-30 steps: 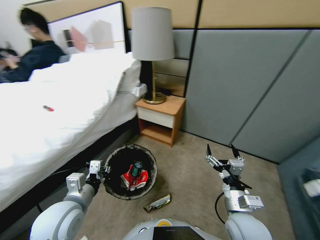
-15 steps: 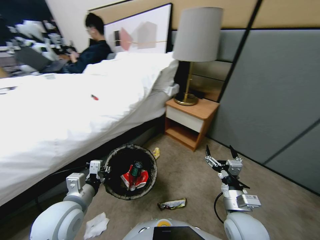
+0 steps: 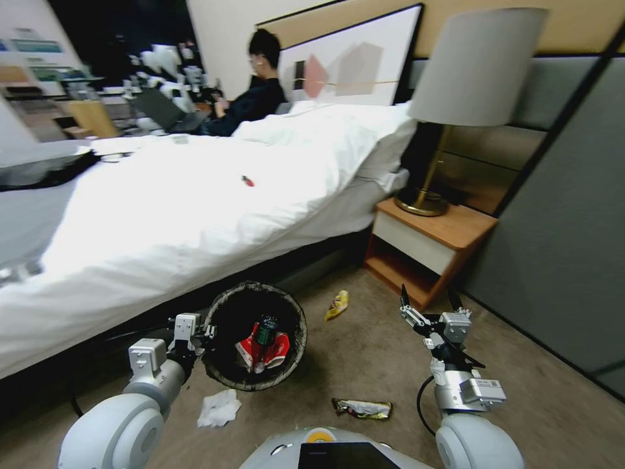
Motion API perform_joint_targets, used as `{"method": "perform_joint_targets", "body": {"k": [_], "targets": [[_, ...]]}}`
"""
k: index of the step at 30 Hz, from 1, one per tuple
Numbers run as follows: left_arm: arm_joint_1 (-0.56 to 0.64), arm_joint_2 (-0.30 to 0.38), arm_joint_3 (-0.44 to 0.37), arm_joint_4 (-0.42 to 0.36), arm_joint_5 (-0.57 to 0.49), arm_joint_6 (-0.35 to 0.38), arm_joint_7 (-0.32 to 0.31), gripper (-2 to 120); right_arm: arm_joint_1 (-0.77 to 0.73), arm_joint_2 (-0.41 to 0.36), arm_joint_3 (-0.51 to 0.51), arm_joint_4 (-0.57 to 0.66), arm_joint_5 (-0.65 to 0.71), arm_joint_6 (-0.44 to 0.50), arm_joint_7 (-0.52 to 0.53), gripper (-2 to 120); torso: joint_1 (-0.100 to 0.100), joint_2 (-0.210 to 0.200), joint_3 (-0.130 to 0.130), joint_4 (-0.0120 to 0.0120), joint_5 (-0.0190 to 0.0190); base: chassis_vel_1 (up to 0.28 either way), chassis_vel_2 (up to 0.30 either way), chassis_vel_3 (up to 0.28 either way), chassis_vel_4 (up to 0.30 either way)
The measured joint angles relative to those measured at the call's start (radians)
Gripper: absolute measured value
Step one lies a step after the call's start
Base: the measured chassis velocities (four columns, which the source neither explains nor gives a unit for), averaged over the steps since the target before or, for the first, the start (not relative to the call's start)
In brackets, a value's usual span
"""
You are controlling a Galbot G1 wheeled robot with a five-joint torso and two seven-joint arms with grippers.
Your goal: Pick up the trash bin, then pick up the garbage from the floor and place it into the trash bin.
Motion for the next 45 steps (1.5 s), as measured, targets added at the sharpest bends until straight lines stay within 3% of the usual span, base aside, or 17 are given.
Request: {"method": "perform_joint_targets", "body": {"k": [5, 9, 13, 15, 23, 30, 45], "targets": [[0.001, 0.002, -0.004, 0.000, 0.000, 0.000, 0.000, 2, -0.002, -0.036, 0.040, 0.003, 0.047, -0.010, 0.003, 100, 0.000, 0.000, 0.000, -0.0011, 0.0001, 0.000, 0.000, 0.000, 0.000], [0.003, 0.003, -0.008, 0.000, -0.001, 0.000, -0.001, 2, -0.011, -0.064, 0.070, 0.003, 0.086, -0.013, 0.000, 100, 0.000, 0.000, 0.000, -0.0006, 0.0001, 0.000, 0.000, 0.000, 0.000], [0.006, 0.006, -0.013, 0.000, -0.001, -0.001, -0.001, 2, -0.027, -0.091, 0.131, -0.008, 0.145, -0.016, -0.046, 100, 0.000, 0.000, 0.000, -0.0005, 0.0002, 0.000, 0.000, 0.000, 0.000], [0.009, 0.008, -0.016, 0.000, -0.001, -0.002, -0.002, 2, -0.036, -0.091, 0.206, -0.019, 0.198, -0.039, -0.132, 100, 0.000, 0.000, 0.000, -0.0006, 0.0001, 0.000, 0.000, 0.000, 0.000], [0.025, 0.018, -0.019, 0.000, -0.001, -0.005, -0.004, 2, -0.069, -0.162, 0.314, -0.063, 0.322, -0.052, -0.208, 100, 0.000, 0.000, 0.000, -0.0005, 0.0001, 0.000, 0.000, 0.000, 0.000], [0.041, 0.017, -0.010, 0.000, -0.001, -0.005, -0.009, 2, -0.075, -0.173, 0.288, -0.087, 0.306, -0.038, -0.216, 100, 0.000, 0.000, 0.000, -0.0005, 0.0001, 0.000, 0.000, 0.000, 0.000], [0.050, -0.004, 0.000, 0.000, 0.011, -0.002, -0.010, 2, -0.056, -0.048, 0.162, -0.062, 0.152, -0.038, -0.140, 100, 0.000, 0.000, 0.000, -0.0004, -0.0002, 0.000, 0.000, 0.000, 0.000]]}}
